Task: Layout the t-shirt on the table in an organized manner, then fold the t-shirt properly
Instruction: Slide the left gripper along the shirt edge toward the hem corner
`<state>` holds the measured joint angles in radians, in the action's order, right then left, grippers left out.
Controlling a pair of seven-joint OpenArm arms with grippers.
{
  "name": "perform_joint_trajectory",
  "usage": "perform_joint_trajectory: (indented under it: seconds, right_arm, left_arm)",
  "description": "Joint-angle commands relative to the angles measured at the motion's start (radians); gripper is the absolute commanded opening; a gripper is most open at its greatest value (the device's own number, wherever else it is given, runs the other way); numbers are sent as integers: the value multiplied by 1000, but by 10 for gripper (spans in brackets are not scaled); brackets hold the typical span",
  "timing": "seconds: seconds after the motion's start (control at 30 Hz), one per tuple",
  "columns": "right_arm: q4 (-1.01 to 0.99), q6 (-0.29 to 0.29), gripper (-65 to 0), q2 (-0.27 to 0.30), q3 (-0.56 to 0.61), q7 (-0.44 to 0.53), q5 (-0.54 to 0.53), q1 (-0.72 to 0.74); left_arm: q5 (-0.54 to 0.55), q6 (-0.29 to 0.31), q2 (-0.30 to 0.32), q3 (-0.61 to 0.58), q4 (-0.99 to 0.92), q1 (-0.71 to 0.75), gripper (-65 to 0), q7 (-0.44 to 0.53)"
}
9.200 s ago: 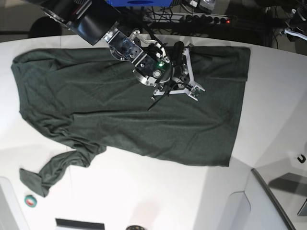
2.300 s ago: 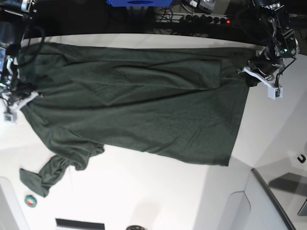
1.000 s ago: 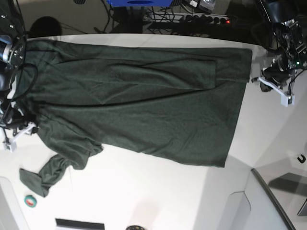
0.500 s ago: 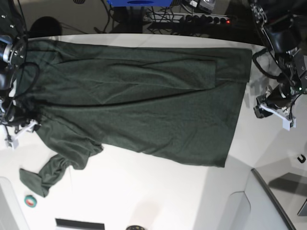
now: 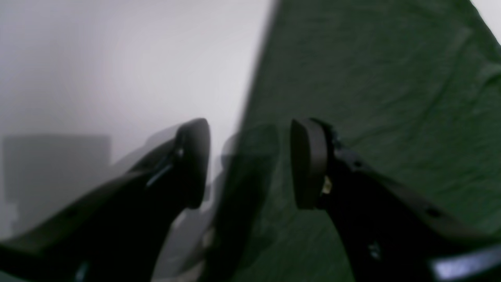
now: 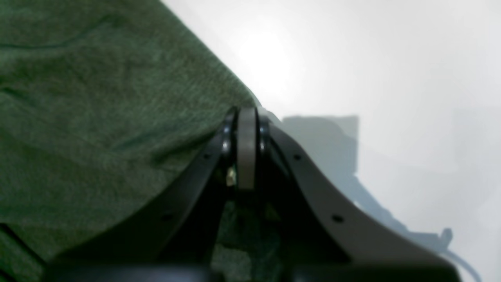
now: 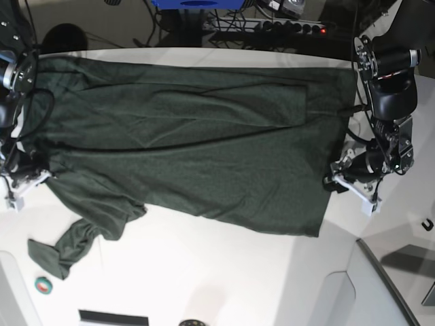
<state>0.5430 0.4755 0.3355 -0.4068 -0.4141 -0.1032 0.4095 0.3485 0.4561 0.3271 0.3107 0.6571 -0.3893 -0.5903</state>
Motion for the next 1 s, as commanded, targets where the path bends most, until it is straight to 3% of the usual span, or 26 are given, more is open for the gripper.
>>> perform_joint_trajectory:
  seconds: [0.0, 0.5, 0.73, 0.97]
  right_arm:
    - [18, 10, -648, 23, -5, 17, -11, 27]
    - [130, 12, -648, 14, -1, 14, -11, -1]
    - [130, 12, -648, 15, -1, 16, -11, -1]
    - [128, 12, -648, 15, -1, 16, -11, -2]
  left_arm:
    - [11, -1, 30, 11, -1, -35, -326, 20]
    - [4, -3, 10, -3, -155, -58, -349, 80]
    - [4, -1, -9, 2, -155, -26, -634, 79]
    - [5, -1, -7, 8, -104, -4, -650, 74]
